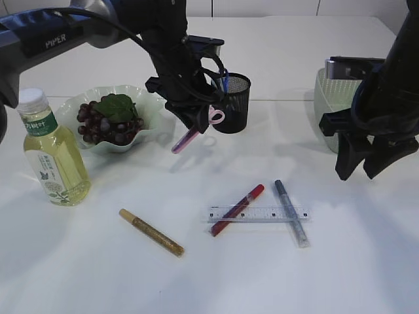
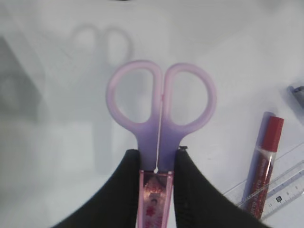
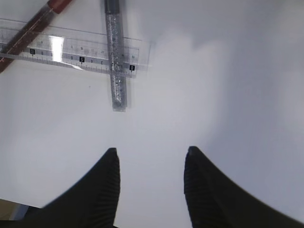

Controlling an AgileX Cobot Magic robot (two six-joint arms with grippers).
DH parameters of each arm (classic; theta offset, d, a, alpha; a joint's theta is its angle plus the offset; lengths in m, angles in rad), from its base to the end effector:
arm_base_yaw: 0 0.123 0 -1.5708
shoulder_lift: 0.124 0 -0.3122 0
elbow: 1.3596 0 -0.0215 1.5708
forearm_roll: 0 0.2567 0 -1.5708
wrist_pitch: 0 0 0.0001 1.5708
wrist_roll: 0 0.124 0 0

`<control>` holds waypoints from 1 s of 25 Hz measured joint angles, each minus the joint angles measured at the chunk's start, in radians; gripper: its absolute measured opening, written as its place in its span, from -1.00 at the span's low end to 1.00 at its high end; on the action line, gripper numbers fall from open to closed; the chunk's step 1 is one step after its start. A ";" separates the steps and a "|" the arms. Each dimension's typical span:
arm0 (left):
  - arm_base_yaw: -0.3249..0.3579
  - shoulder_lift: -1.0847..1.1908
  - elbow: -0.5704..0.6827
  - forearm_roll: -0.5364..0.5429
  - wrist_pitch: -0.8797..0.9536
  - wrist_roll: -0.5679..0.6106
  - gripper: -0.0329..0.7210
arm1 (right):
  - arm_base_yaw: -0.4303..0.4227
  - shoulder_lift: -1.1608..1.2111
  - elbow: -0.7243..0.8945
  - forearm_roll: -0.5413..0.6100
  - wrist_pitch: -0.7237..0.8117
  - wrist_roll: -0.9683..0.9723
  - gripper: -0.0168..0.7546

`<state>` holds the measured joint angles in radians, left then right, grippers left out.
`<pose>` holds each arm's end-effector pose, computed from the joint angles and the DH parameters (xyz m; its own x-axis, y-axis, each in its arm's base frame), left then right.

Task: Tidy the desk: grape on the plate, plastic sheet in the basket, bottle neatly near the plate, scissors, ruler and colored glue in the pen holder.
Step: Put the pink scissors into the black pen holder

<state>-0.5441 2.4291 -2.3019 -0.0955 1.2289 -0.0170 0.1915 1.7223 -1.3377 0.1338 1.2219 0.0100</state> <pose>0.4681 -0.2962 0.1896 -0.8420 0.4523 -0.2941 0.4978 0.8615 -0.1003 0.3340 0.0806 0.2459 -0.9897 -0.1353 -0.0473 -0.1404 0.9818 0.1280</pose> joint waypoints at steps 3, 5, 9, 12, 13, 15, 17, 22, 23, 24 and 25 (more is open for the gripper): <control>0.000 -0.008 0.000 -0.007 0.006 -0.002 -0.56 | 0.000 0.000 0.000 0.002 0.000 0.000 -0.01; 0.000 -0.020 0.000 -0.016 0.006 -0.004 -0.56 | 0.000 0.000 0.000 0.002 0.000 0.000 -0.01; 0.000 -0.073 0.082 -0.021 0.006 -0.007 -0.55 | 0.000 0.000 0.000 0.004 0.000 0.000 -0.01; 0.000 -0.119 0.181 -0.021 0.008 -0.009 -0.55 | 0.000 0.000 0.000 0.004 0.000 0.000 -0.01; 0.000 -0.130 0.205 -0.021 0.008 -0.009 -0.55 | 0.000 0.000 0.000 0.005 0.000 0.000 -0.01; 0.000 -0.161 0.249 -0.019 0.006 -0.009 -0.55 | 0.000 0.000 0.000 0.008 0.000 0.000 -0.01; 0.000 -0.195 0.287 -0.015 -0.017 -0.009 -0.55 | 0.000 0.000 0.000 0.011 0.000 0.000 -0.01; -0.002 -0.303 0.431 -0.014 -0.164 -0.009 -0.55 | 0.000 0.000 0.000 0.014 0.000 -0.002 -0.01; -0.004 -0.326 0.467 -0.014 -0.220 -0.009 -0.55 | 0.000 0.000 0.000 0.014 0.000 -0.002 -0.01; -0.004 -0.344 0.512 -0.014 -0.274 -0.009 -0.55 | 0.000 0.000 0.000 0.014 0.000 -0.002 -0.01; -0.004 -0.365 0.558 -0.014 -0.343 -0.009 -0.55 | 0.000 0.000 0.000 0.015 0.000 -0.002 -0.01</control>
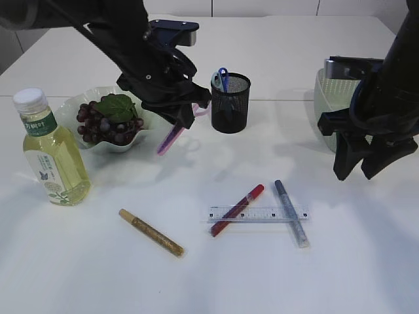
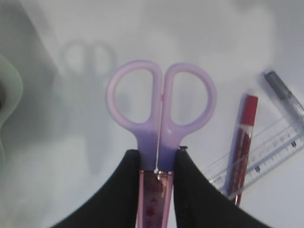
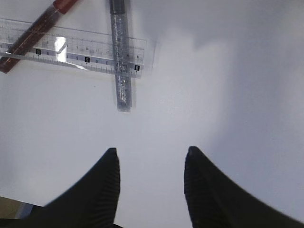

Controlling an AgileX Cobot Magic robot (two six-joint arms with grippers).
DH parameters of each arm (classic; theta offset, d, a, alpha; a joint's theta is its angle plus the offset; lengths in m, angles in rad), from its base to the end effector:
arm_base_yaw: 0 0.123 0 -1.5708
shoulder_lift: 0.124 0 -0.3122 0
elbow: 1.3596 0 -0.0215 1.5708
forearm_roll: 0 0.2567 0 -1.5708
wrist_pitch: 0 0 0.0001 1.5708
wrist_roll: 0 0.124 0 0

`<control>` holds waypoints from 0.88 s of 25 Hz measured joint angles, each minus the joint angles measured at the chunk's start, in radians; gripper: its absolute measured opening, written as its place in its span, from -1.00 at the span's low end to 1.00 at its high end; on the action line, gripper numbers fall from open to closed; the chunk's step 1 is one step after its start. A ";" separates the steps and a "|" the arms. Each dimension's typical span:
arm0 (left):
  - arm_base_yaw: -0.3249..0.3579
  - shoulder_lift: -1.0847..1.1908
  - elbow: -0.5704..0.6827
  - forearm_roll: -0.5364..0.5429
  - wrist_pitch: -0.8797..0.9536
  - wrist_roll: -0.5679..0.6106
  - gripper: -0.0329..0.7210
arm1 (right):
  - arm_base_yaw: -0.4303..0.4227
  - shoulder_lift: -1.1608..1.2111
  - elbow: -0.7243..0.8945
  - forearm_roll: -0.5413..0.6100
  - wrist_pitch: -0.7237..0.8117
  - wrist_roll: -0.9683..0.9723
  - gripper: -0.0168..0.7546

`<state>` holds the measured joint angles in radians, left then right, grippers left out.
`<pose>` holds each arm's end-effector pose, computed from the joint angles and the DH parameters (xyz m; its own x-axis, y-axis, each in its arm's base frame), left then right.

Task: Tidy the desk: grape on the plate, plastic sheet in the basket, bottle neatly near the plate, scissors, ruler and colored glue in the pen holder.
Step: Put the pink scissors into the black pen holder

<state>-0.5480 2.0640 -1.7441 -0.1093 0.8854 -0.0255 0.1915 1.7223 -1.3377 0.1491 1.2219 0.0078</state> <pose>0.4125 -0.2641 0.2283 -0.8152 0.3870 -0.4309 0.4758 0.8717 -0.1172 0.3337 0.0823 0.2462 -0.9901 -0.1324 -0.0467 -0.1378 0.9802 0.1424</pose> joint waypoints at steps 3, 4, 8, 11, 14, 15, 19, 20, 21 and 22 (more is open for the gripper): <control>0.000 -0.035 0.108 0.000 -0.202 0.000 -0.55 | 0.000 0.000 0.000 0.000 0.000 0.000 -0.01; 0.000 -0.040 0.132 0.000 -0.268 0.000 -0.55 | 0.000 0.000 0.000 0.000 0.000 0.000 -0.01; 0.000 -0.040 0.162 0.004 -0.472 0.000 -0.55 | 0.000 0.000 0.000 0.000 0.000 0.000 -0.01; 0.000 -0.040 0.162 0.009 -0.615 0.000 -0.55 | 0.000 0.000 0.000 0.000 0.000 0.000 -0.01; 0.000 -0.040 0.162 0.010 -0.737 0.000 -0.55 | 0.000 0.000 0.000 0.000 0.000 0.000 -0.01; 0.000 -0.040 0.162 0.010 -0.779 0.000 -0.55 | 0.000 0.000 0.000 0.000 0.000 0.000 -0.01; 0.000 -0.024 0.162 0.011 -0.945 0.000 -0.55 | 0.000 0.000 0.000 0.000 0.000 0.000 -0.01; 0.000 -0.012 0.162 0.011 -0.977 0.000 -0.54 | 0.000 0.000 0.000 0.000 0.000 0.000 -0.01; 0.000 0.000 0.162 0.011 -1.014 0.000 -0.54 | 0.000 0.000 0.000 0.000 -0.002 0.000 -0.01; 0.000 0.016 0.162 0.011 -1.051 0.000 -0.54 | 0.000 0.000 0.000 0.000 -0.002 0.000 -0.01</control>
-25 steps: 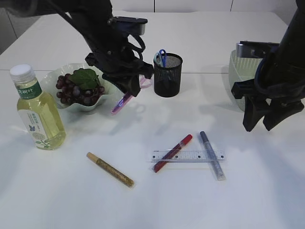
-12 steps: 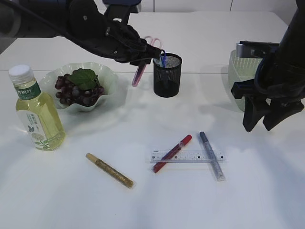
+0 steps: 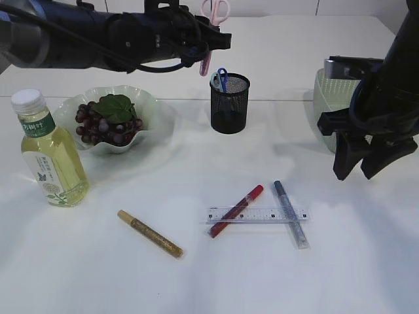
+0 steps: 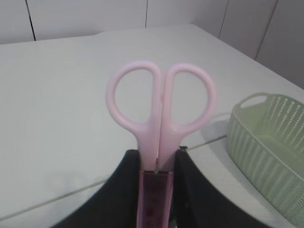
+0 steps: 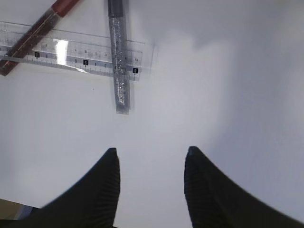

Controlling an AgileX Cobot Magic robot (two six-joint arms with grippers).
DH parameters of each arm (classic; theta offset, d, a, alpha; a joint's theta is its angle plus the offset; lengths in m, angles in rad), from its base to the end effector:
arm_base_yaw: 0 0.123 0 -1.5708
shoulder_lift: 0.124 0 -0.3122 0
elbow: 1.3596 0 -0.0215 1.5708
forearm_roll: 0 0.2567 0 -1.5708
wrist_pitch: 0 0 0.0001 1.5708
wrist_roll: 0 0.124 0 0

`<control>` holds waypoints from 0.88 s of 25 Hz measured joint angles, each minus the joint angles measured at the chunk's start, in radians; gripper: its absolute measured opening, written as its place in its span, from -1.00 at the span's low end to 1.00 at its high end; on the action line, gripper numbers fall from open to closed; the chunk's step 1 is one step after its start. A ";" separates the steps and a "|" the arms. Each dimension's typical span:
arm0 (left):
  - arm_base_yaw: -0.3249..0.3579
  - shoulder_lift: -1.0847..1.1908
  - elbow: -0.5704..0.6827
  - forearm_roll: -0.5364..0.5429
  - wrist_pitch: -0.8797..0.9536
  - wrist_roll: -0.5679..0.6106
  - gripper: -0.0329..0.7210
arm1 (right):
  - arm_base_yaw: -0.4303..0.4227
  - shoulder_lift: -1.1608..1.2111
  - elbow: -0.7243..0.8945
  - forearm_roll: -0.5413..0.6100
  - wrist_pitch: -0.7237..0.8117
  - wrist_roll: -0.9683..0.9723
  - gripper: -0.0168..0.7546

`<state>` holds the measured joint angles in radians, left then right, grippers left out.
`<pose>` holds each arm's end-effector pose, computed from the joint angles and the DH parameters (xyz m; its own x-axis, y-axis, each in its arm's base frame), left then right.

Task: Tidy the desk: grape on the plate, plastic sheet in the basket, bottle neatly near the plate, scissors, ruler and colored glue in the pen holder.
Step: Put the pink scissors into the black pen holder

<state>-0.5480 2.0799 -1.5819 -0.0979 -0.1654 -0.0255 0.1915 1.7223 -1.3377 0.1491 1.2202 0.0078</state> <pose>0.4695 -0.2843 0.2616 -0.2683 0.0211 -0.9631 0.4785 0.8706 -0.1142 0.3340 0.0824 0.2462 -0.9901 -0.1321 -0.0484 -0.1378 0.9802 0.1424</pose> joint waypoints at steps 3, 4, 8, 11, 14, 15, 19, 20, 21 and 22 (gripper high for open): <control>0.000 0.043 0.000 0.000 -0.109 0.000 -0.54 | 0.000 0.000 0.000 0.000 -0.006 0.000 -0.01; 0.000 0.056 0.000 0.000 -0.139 0.000 -0.54 | 0.000 0.000 0.000 0.000 -0.008 0.000 -0.01; 0.000 0.096 0.000 0.000 -0.248 0.000 -0.54 | 0.000 0.000 0.000 0.000 -0.028 0.000 -0.01; 0.000 0.117 0.000 0.007 -0.309 0.000 -0.54 | 0.000 0.000 0.000 0.000 -0.043 0.000 -0.01; 0.000 0.138 -0.006 0.011 -0.354 0.000 -0.54 | 0.000 0.002 0.000 0.000 -0.053 0.000 -0.01; 0.000 0.148 -0.015 0.012 -0.360 0.000 -0.54 | 0.000 0.002 0.000 0.000 -0.053 0.000 -0.01; -0.004 0.183 -0.062 0.015 -0.371 -0.006 -0.54 | 0.000 0.002 0.000 0.000 -0.057 0.000 -0.01; -0.006 0.189 -0.068 0.017 -0.371 -0.007 -0.54 | 0.000 0.002 0.000 -0.002 -0.059 0.000 -0.01; -0.008 0.194 -0.076 0.018 -0.373 -0.008 -0.54 | 0.000 0.002 0.000 -0.004 -0.059 0.000 -0.01; -0.010 0.199 -0.085 0.020 -0.373 -0.008 -0.54 | 0.000 0.002 0.000 -0.004 -0.061 0.000 -0.01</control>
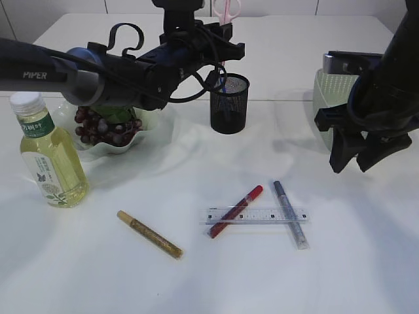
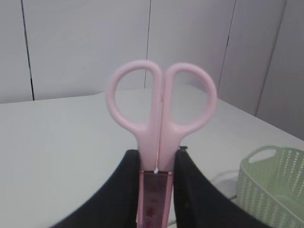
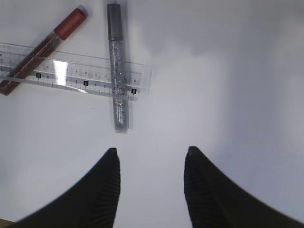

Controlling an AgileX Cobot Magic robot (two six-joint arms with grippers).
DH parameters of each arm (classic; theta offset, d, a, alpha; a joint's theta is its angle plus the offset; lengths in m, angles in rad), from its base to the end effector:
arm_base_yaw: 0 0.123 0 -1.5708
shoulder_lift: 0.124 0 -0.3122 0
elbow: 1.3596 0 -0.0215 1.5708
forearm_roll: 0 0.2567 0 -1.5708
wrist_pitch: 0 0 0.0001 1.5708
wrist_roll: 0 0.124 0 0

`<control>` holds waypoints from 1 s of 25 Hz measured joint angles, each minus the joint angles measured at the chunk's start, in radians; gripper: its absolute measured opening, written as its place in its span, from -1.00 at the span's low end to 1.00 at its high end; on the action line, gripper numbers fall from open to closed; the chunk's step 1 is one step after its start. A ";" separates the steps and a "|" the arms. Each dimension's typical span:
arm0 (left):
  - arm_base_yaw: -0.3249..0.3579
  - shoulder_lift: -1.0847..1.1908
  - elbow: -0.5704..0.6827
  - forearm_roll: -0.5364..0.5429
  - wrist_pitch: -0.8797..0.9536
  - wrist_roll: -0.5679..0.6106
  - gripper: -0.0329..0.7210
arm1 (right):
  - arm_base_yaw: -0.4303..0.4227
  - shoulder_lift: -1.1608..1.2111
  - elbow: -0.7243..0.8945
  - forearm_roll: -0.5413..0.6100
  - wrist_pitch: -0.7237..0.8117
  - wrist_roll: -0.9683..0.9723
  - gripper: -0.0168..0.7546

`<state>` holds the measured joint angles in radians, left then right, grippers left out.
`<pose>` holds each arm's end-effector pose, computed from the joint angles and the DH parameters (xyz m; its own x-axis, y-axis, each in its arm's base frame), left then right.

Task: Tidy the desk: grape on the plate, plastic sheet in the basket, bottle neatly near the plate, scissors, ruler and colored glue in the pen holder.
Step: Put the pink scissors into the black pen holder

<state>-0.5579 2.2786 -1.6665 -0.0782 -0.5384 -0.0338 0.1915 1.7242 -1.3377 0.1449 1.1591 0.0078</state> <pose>0.5011 -0.3069 0.2247 -0.0396 -0.0940 -0.9948 0.4935 0.8638 -0.1013 0.3417 0.0830 0.2460 -0.9864 -0.1245 -0.1071 -0.1389 0.9805 0.1388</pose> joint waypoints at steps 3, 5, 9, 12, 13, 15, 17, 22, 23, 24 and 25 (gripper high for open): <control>0.000 0.025 -0.027 0.002 0.000 -0.009 -0.54 | 0.000 0.000 0.000 -0.004 -0.008 0.000 -0.02; 0.000 0.044 -0.049 0.005 0.000 -0.012 -0.54 | 0.000 0.000 0.000 -0.004 -0.012 0.000 -0.02; 0.000 0.072 -0.077 0.008 0.000 -0.012 -0.54 | 0.000 0.000 0.000 -0.006 -0.018 0.000 -0.01; 0.000 0.085 -0.084 0.009 0.000 -0.015 -0.54 | 0.000 0.000 0.000 -0.006 -0.022 0.000 -0.01; 0.000 0.088 -0.084 0.009 0.000 -0.015 -0.54 | 0.000 0.000 0.000 -0.006 -0.022 0.000 -0.01; 0.000 0.092 -0.085 0.009 0.000 -0.015 -0.54 | 0.000 0.000 0.000 -0.006 -0.026 0.000 -0.01; -0.002 0.098 -0.085 0.009 -0.002 -0.016 -0.54 | 0.000 0.000 0.000 -0.006 -0.028 0.000 -0.01; -0.002 0.116 -0.085 0.009 -0.004 -0.029 -0.53 | 0.000 0.000 0.000 -0.006 -0.028 0.000 -0.01; -0.002 0.118 -0.085 0.009 -0.004 -0.031 -0.53 | 0.000 0.000 0.000 -0.006 -0.028 0.000 -0.01; -0.002 0.120 -0.085 0.009 -0.007 -0.034 -0.53 | 0.000 0.000 0.000 -0.006 -0.028 0.000 -0.01; -0.002 0.122 -0.085 0.009 -0.007 -0.034 -0.53 | 0.000 0.000 0.000 -0.006 -0.028 0.000 -0.01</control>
<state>-0.5594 2.4010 -1.7519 -0.0688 -0.5451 -0.0675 0.1915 1.7242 -1.3377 0.1388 1.1310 0.0078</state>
